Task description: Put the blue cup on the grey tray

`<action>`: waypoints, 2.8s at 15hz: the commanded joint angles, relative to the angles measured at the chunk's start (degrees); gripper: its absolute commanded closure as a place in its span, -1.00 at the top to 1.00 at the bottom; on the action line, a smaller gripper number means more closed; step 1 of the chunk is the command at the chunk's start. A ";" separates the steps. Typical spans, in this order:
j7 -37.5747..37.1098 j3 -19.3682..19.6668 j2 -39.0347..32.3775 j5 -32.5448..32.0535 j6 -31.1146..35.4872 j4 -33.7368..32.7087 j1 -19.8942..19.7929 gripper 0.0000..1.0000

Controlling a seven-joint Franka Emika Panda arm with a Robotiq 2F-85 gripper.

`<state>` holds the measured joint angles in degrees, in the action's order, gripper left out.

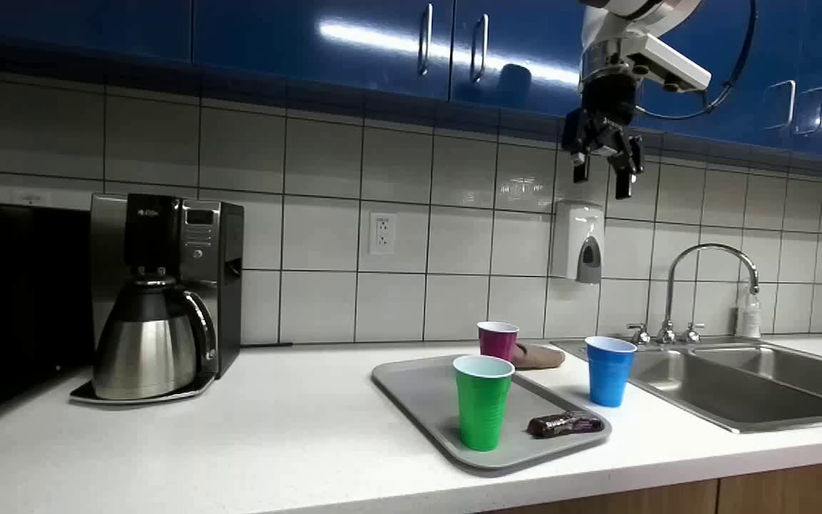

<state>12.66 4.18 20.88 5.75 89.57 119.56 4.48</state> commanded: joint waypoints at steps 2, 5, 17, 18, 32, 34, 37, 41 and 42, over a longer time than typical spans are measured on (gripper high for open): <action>0.25 -0.84 -0.08 0.26 -0.10 -0.10 -1.00 1.00; 0.25 -0.84 -0.08 0.26 -0.10 -0.10 -1.00 1.00; 0.27 -1.23 0.60 -0.24 -0.06 0.70 -0.87 1.00; 0.36 -1.38 0.97 -0.24 -0.01 1.04 -0.77 1.00; -0.28 -4.23 7.91 -2.29 3.90 10.19 -0.21 1.00; 0.59 -4.24 8.60 -2.24 4.50 11.83 0.11 1.00; 0.90 -4.44 8.78 -2.59 5.22 14.18 0.34 1.00; 3.12 -4.21 7.81 -2.73 9.17 17.36 0.88 1.00; 3.76 -4.08 7.55 -2.59 10.32 18.07 0.96 1.00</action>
<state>13.58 -0.03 27.93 4.05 96.70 135.10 4.82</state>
